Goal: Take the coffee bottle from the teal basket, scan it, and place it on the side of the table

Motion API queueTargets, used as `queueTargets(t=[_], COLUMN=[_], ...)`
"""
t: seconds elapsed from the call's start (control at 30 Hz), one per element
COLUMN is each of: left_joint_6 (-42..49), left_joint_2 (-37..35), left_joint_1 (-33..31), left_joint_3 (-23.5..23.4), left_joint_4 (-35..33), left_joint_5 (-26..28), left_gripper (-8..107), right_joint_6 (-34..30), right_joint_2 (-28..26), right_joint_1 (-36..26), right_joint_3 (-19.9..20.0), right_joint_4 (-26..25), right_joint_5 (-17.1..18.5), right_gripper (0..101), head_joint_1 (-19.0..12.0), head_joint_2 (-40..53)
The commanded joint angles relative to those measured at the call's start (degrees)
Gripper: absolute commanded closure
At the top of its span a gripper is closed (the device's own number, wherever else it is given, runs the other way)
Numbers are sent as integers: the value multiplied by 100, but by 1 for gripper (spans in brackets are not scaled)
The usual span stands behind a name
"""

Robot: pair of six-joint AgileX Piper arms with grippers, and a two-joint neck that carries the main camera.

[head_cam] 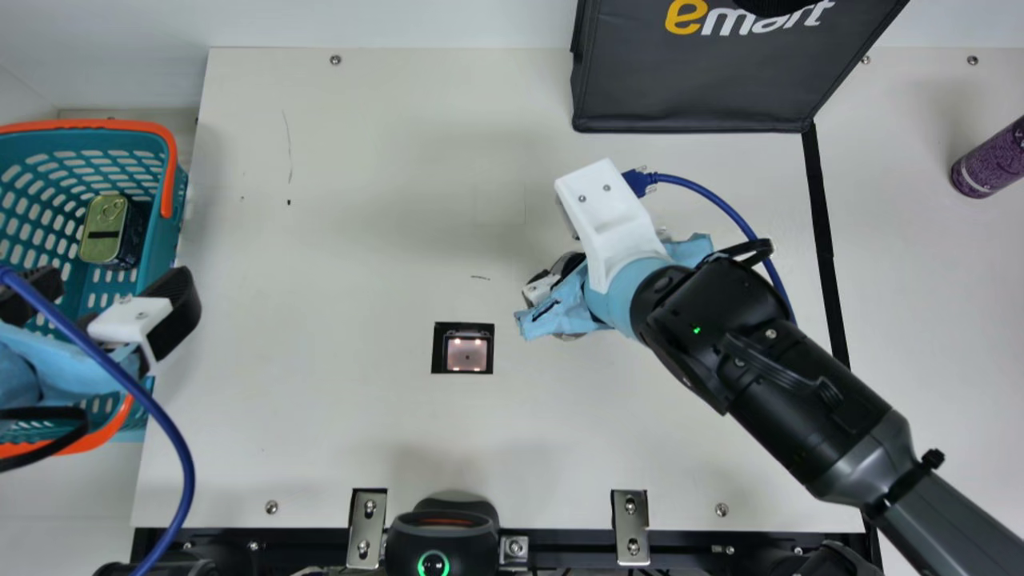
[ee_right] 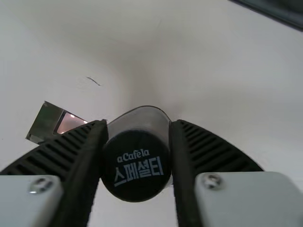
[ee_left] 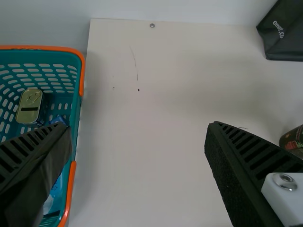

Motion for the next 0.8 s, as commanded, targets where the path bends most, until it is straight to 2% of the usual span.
queueTargets(t=[0.0,0.1,0.13,0.53,0.77], left_joint_6=[0,0,0,0,0], left_joint_2=[0,0,0,0,0], left_joint_1=[0,0,0,0,0], left_joint_3=[0,0,0,0,0], left_joint_4=[0,0,0,0,0], left_joint_5=[0,0,0,0,0], left_gripper=[9,9,9,9,9], right_joint_6=[102,222,256,460,496], right_joint_2=[6,6,4,-69,-135], right_joint_1=[62,163,192,445,353], right_joint_3=[-46,-153,-192,-810,-969], right_joint_4=[-97,-208,-243,-535,-555], right_joint_5=[144,284,327,843,969], right_gripper=[80,100,101,101,101], head_joint_1=[-166,-166,-166,-166,-166], head_joint_2=[9,9,9,9,-926])
